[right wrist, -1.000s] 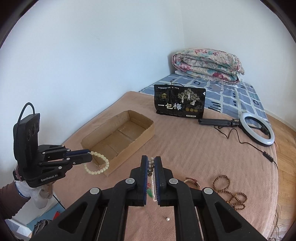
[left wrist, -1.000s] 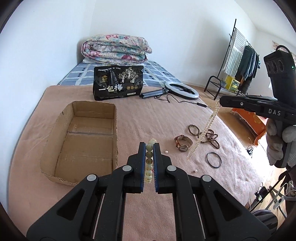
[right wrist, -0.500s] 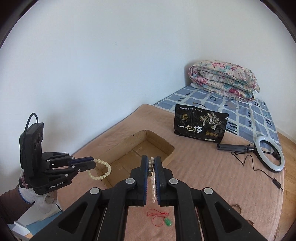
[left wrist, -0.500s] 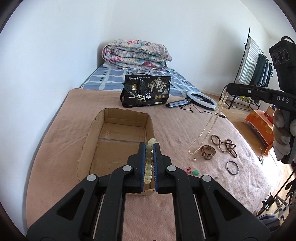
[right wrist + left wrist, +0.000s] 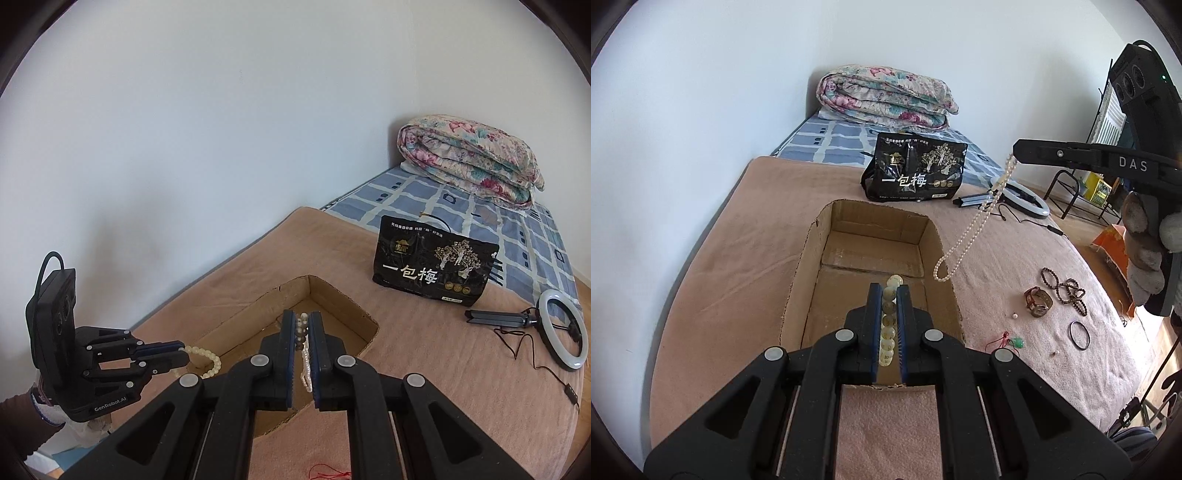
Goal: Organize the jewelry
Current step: 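Carry the bracelet in the left tool while the right tool carries the necklace over the box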
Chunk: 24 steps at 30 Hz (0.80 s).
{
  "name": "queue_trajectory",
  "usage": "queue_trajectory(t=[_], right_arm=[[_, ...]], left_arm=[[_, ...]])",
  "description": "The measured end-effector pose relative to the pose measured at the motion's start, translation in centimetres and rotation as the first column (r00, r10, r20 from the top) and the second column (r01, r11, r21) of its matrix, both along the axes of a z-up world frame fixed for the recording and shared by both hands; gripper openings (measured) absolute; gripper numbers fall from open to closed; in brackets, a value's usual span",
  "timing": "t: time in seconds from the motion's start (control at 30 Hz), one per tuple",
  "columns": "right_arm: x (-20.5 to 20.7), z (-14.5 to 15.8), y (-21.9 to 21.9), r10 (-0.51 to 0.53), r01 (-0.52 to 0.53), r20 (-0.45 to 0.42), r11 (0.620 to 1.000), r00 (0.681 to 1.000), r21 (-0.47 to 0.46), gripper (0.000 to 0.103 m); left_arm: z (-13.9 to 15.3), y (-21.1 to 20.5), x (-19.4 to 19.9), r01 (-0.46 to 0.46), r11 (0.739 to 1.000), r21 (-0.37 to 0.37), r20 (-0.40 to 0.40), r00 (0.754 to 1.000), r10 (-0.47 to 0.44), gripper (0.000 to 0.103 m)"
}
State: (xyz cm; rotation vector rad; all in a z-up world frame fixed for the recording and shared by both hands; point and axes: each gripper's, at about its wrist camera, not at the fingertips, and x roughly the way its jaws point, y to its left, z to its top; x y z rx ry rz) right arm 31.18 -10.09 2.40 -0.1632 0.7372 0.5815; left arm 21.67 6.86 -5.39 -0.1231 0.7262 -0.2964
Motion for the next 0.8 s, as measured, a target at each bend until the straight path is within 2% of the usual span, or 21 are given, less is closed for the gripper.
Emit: queue_trajectory(t=[0.47, 0.8], right_arm=[[4.3, -5.3, 2.5, -0.036, 0.031, -0.071, 0.997, 0.997, -0.073, 0.004], [5.2, -7.6, 2.9, -0.044, 0.033, -0.119, 0.995, 0.992, -0.091, 0.005]], left_arm=[[-4.3, 0.6, 2.4, -0.008, 1.0, 0.021, -0.087, 0.996, 0.01, 0.005], [-5.5, 0.7, 3.1, -0.011, 1.0, 0.021, -0.118, 0.993, 0.013, 0.005]])
